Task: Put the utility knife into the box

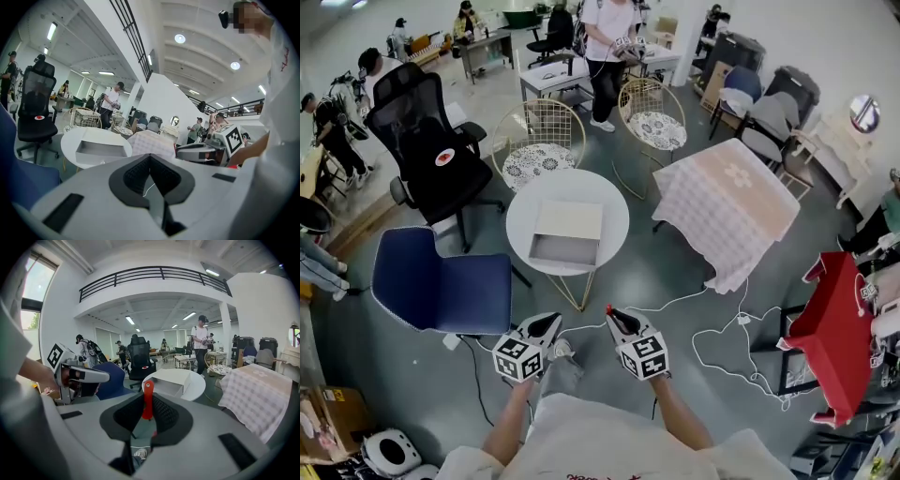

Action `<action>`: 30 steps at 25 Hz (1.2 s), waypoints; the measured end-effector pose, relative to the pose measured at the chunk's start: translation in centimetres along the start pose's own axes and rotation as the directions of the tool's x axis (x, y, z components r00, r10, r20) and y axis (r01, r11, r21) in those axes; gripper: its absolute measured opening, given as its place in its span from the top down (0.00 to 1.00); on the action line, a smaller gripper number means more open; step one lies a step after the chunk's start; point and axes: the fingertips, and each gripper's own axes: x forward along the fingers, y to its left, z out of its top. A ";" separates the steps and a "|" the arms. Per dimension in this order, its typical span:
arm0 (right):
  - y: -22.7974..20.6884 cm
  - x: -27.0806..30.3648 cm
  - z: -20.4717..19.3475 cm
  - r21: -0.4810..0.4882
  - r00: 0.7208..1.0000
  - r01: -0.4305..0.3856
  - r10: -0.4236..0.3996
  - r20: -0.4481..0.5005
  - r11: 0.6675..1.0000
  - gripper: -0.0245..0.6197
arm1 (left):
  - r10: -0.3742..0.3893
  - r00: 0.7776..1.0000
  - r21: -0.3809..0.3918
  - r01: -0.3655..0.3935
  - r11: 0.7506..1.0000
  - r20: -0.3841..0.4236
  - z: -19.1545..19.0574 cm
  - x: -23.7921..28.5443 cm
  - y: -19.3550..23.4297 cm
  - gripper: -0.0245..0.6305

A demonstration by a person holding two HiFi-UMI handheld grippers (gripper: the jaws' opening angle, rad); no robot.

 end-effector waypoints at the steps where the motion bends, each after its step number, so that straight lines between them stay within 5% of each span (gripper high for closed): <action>1: -0.4 1.0 0.3 0.002 1.000 0.002 -0.002 -0.009 1.000 0.86 | -0.005 1.000 -0.007 0.005 1.000 -0.002 0.3 0.6 0.9 0.95; 17: -5.9 13.9 12.8 0.004 0.999 0.033 -0.033 -0.003 0.999 0.86 | -0.024 1.000 -0.019 0.024 1.000 -0.005 11.6 6.6 13.8 0.95; 30: -9.1 19.0 18.4 -0.006 0.997 0.071 -0.071 0.042 0.997 0.86 | -0.056 0.998 0.021 0.055 0.998 0.012 17.0 9.9 18.9 0.95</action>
